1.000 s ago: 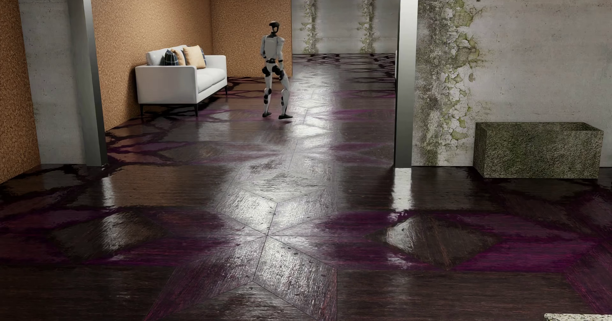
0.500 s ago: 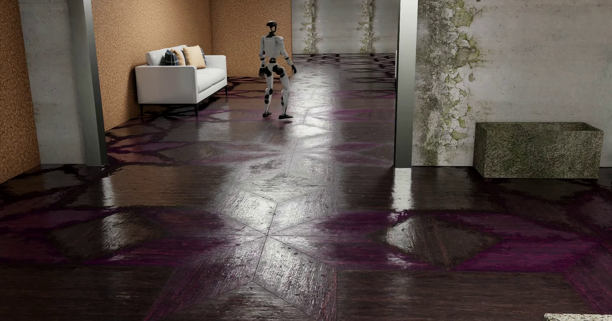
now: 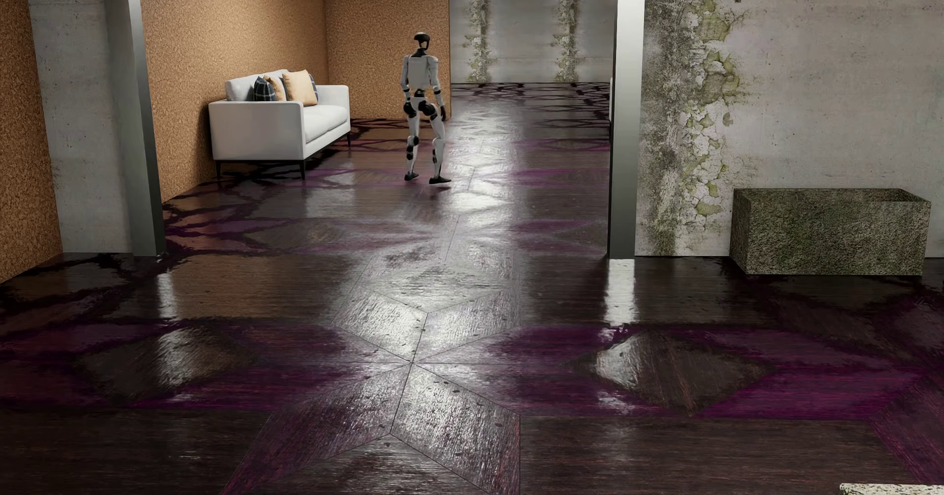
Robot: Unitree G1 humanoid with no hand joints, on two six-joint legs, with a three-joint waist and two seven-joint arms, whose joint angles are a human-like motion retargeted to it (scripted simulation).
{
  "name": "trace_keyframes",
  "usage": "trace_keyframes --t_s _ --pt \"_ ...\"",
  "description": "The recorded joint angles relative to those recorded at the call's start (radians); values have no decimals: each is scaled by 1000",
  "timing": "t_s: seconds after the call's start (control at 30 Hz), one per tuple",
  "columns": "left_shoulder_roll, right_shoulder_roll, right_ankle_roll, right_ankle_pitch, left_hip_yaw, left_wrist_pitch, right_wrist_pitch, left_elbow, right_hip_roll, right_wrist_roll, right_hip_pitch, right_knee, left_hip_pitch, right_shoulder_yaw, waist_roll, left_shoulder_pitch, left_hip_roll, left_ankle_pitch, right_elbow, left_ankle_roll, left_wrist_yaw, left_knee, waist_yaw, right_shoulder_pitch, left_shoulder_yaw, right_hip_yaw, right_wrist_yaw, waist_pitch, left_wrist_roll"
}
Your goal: Rotate 180
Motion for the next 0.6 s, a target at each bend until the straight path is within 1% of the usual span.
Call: trace_keyframes --t_s 0.1,0.17,0.23,0.3,0.37,0.4,0.43,0.47,0.53,0.57,0.6 --pt "-11 -34 14 9 19 7 0 20 -19 14 -21 2 -9 -32 1 5 -18 -11 -24 15 0 8 -7 31 -4 23 -18 5 3" --pt "-24 -65 24 17 54 12 -6 37 -28 8 -44 6 -3 -36 1 31 -29 -20 -36 28 1 7 -10 19 12 64 -12 9 -4" --pt "-41 -72 31 23 108 40 -6 55 -31 -2 -81 16 14 -32 -2 58 -37 -24 -41 37 -1 -9 -11 -28 18 127 -16 14 -3" --pt "-50 -70 31 23 173 74 -16 85 -23 -22 -129 41 31 -13 -10 76 -38 -29 -74 39 -13 -22 -11 -74 16 202 -16 21 1" --pt "-39 -49 19 21 232 86 -39 127 -1 -36 -181 81 44 15 -22 101 -25 -34 -112 34 -27 -20 -13 -116 13 271 -34 31 13" --pt "-27 -34 3 22 256 97 -56 149 14 -42 -202 103 49 29 -29 102 -15 -35 -140 30 -36 -19 -15 -124 7 295 -43 35 25" --pt "-13 -16 -7 26 274 104 -69 168 24 -43 -221 126 54 38 -36 97 -4 -35 -169 24 -43 -18 -16 -125 2 300 -52 39 36" --pt "4 2 -6 32 287 109 -84 183 35 -42 -235 145 57 48 -43 87 9 -33 -195 16 -49 -17 -17 -120 -5 302 -60 42 48" --pt "34 19 26 37 301 107 -108 186 60 -52 -263 191 62 97 -51 63 35 -27 -221 -1 -52 -15 -18 -113 -5 332 -43 45 56" --pt "44 18 40 22 304 99 -112 171 77 -58 -278 222 62 129 -55 51 47 -26 -223 -11 -44 -10 -17 -115 2 360 -20 45 52" --pt "49 7 11 -6 307 89 -117 147 75 -88 -294 246 62 173 -58 38 59 -22 -219 -21 -28 -8 -13 -124 17 361 -8 45 40"
